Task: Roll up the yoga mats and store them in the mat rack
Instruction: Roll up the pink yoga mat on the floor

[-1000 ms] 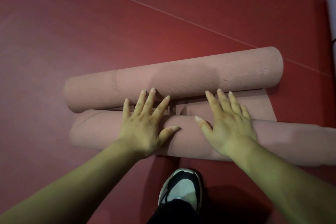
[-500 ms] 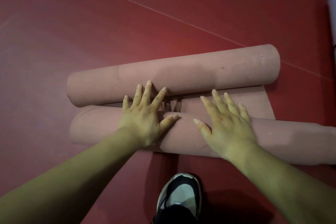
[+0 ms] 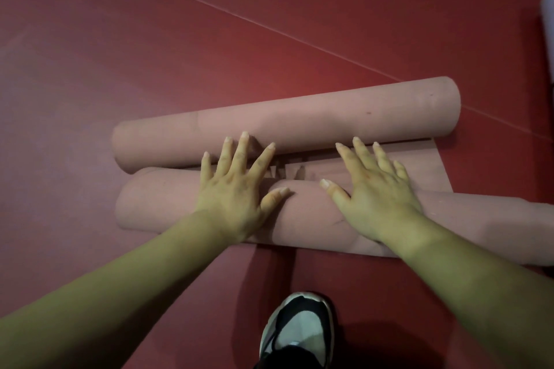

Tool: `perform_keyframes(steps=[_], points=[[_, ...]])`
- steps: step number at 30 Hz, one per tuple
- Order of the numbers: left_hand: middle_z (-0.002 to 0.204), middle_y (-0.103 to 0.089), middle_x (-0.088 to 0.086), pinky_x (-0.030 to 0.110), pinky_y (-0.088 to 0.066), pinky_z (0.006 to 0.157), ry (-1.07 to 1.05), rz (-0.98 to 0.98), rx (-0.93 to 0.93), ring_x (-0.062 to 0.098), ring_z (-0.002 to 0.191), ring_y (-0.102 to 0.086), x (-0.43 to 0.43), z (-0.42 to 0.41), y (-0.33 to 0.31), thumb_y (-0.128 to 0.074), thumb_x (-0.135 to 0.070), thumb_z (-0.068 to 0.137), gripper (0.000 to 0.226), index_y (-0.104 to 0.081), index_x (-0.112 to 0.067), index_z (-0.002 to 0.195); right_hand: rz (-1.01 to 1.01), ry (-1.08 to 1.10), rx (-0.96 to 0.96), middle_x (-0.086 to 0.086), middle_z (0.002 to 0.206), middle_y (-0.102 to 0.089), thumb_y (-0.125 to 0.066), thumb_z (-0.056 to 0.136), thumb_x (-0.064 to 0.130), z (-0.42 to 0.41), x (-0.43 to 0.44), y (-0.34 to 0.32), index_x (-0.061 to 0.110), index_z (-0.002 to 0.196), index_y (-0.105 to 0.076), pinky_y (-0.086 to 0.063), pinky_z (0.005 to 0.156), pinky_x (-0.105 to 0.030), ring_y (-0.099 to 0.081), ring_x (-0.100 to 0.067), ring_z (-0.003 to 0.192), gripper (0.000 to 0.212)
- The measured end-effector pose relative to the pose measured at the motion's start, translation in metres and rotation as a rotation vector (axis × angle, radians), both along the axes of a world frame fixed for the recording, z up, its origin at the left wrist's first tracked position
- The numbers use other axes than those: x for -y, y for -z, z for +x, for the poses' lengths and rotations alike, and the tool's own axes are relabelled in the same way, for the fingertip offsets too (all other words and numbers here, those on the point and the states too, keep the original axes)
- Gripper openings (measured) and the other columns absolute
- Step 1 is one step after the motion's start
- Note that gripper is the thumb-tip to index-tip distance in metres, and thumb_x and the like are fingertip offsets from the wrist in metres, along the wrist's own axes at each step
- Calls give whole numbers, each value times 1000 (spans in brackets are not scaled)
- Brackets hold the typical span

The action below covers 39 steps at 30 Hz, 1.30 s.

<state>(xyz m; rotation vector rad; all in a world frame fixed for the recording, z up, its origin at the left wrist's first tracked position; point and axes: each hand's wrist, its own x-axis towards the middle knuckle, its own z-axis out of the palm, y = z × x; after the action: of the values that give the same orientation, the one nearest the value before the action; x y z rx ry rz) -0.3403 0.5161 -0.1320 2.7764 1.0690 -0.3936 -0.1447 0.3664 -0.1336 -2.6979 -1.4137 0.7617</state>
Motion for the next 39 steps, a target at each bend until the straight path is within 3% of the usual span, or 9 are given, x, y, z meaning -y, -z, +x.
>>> perform_keyframes(steps=[10, 16, 25, 30, 35, 39], points=[[170, 14, 4, 65, -8, 121, 12, -100, -71, 32, 156, 13, -35, 25, 2, -1, -92, 75, 95, 6, -46, 158, 60, 0, -15, 9, 169, 15, -26, 93, 74, 19, -18, -1, 40, 160, -4, -7, 125, -51, 7, -23, 157, 79], [170, 17, 2, 65, -3, 121, -33, -129, -78, 30, 156, 16, -45, 37, 0, -11, -91, 76, 96, 3, -45, 159, -8, -171, 47, 9, 167, 21, 1, 80, 79, 0, 5, -10, 43, 159, 0, -6, 125, -50, 7, -17, 156, 87], [170, 12, 8, 62, -3, 123, -10, -106, -28, 37, 155, 11, -49, 39, -5, -10, -90, 76, 94, 1, -47, 159, -33, -200, 56, 7, 169, 14, 0, 78, 84, 7, -1, -9, 43, 159, -4, -12, 125, -51, 4, -19, 157, 91], [171, 10, 3, 59, -7, 123, 147, -29, -17, 40, 155, 3, -40, 18, -9, -6, -94, 72, 101, -3, -44, 160, -31, -174, 8, 9, 169, 15, -8, 81, 87, 23, -15, -7, 44, 159, 1, -8, 125, -51, 8, -19, 157, 90], [171, -4, 10, 63, -19, 119, 309, 2, -33, 46, 152, -14, -45, 2, -11, -30, -103, 60, 121, -19, -37, 160, -32, -174, -47, 10, 168, 20, -18, 79, 87, 30, -24, -11, 45, 159, 1, -3, 126, -50, 13, -17, 156, 92], [171, 4, 8, 62, -20, 120, 364, -29, -118, 43, 155, -8, -52, 1, -11, -49, -102, 52, 131, -12, -39, 160, -50, -328, -20, 8, 166, 27, -38, 65, 96, 28, -12, -16, 45, 158, -4, 1, 125, -55, 20, -20, 154, 111]])
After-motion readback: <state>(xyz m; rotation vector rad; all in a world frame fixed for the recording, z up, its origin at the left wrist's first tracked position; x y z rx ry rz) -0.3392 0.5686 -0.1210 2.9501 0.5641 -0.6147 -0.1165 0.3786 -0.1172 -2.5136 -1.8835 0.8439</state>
